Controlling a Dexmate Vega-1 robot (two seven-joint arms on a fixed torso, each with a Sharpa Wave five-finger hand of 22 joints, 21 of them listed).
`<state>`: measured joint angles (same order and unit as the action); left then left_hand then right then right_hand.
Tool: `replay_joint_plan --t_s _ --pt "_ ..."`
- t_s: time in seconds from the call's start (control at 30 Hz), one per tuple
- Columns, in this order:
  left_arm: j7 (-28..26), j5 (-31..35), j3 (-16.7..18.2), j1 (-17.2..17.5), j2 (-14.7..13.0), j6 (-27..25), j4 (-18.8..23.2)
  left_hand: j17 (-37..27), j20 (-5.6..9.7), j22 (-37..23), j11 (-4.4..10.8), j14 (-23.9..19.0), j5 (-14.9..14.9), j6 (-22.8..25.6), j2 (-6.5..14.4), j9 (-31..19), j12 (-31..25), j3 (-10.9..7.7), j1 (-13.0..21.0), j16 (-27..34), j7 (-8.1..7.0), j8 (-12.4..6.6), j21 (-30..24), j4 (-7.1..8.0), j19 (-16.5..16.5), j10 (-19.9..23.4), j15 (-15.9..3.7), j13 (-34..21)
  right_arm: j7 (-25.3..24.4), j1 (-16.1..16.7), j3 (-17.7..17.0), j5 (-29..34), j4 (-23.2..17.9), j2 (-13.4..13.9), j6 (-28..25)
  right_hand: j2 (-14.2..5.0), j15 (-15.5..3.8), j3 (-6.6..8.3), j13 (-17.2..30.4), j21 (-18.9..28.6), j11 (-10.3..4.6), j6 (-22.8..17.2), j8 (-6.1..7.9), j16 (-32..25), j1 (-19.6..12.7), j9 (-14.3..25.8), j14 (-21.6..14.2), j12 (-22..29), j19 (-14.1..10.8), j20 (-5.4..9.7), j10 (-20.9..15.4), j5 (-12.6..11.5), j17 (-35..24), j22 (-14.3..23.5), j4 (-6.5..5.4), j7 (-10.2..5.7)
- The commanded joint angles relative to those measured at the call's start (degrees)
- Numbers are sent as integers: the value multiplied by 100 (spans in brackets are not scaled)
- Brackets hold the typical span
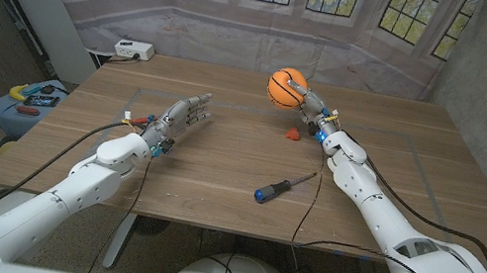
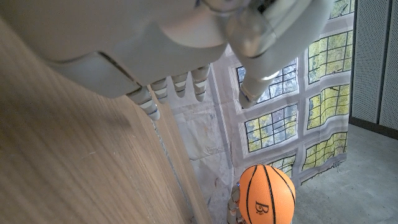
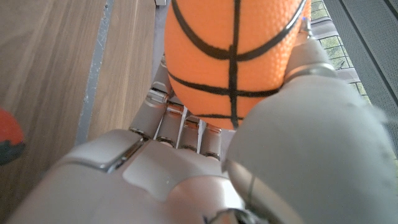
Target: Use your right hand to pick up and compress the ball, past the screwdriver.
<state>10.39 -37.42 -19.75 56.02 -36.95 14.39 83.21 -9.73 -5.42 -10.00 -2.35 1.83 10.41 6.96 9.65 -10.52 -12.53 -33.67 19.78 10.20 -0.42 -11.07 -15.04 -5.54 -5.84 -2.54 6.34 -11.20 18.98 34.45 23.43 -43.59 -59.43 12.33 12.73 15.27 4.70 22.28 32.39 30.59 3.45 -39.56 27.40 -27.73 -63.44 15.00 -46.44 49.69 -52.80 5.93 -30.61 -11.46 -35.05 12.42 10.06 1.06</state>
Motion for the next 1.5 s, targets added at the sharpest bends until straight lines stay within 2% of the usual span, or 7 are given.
replay_joint_plan --t_s 0.03,0.43,0.8,1.0,1.1,1.3,1.5 --pt "-79 -51 105 163 -71 4 110 -14 -18 -23 -3 -59 13 32 11 -10 -31 0 68 50 -6 -18 25 -32 -58 41 18 -19 -275 -38 4 -70 67 -112 -111 -1293 -1842 0 -49 124 -1046 -559 79 97 -1459 12 -1220 297 -183 487 -1195 -59 -132 50 3 -399" --pt "-247 -72 163 276 -68 -47 292 -15 -13 -25 1 -78 14 36 12 -10 -35 1 78 49 -9 -9 34 -40 -80 62 22 -19 -290 -32 -64 -219 41 -75 -352 -1221 -1839 -59 -287 478 -1097 -897 186 316 -1636 -7 -1461 260 -289 575 -1584 -106 -97 118 -33 -404" --pt "-279 -49 125 279 -51 -103 370 -20 -20 -26 3 -82 13 37 9 -10 -33 8 71 47 -10 -2 46 -34 -90 66 16 -20 36 -10 -70 -298 -133 154 -540 -1255 -1843 -161 -424 645 -969 -504 -32 621 -1585 -44 -1442 3 72 461 -1259 -117 -66 103 -127 -288" --pt "-318 -54 146 341 -85 -131 466 -21 -17 -26 2 -82 13 40 7 -10 -29 9 70 44 -7 0 52 -34 -94 60 20 -20 389 -71 -59 -372 -12 183 -560 -1266 -1797 -406 -684 706 -775 -213 -237 924 -1200 -118 -1162 -307 222 335 -1038 -49 88 -38 -268 -202" --pt "-327 -51 162 359 -107 -131 498 -22 -21 -27 -2 -80 13 38 9 -10 -28 9 69 43 -8 2 56 -32 -93 61 23 -20 540 -100 -49 -399 31 189 -578 -1232 -1720 -562 -842 706 -686 -61 -362 1098 -834 -151 -937 -505 331 242 -892 -37 184 -115 -378 -99" --pt "-314 -58 175 381 -123 -124 516 -22 -16 -27 7 -79 14 38 7 -10 -26 9 71 39 -11 6 64 -35 -97 62 30 -20 848 -190 -19 -427 144 205 -617 -1200 -1646 -679 -1008 662 -507 206 -551 1306 -469 -193 -611 -763 503 111 -640 -45 302 -174 -467 -17" --pt "-233 -61 150 320 -113 -119 452 -23 -16 -28 5 -79 14 30 10 -9 -22 9 70 38 -14 12 71 -32 -102 57 28 -20 1037 -239 -22 -457 207 202 -626 -1178 -1554 -739 -1116 617 -441 374 -673 1410 -257 -221 -411 -965 627 7 -417 -45 368 -197 -505 34"
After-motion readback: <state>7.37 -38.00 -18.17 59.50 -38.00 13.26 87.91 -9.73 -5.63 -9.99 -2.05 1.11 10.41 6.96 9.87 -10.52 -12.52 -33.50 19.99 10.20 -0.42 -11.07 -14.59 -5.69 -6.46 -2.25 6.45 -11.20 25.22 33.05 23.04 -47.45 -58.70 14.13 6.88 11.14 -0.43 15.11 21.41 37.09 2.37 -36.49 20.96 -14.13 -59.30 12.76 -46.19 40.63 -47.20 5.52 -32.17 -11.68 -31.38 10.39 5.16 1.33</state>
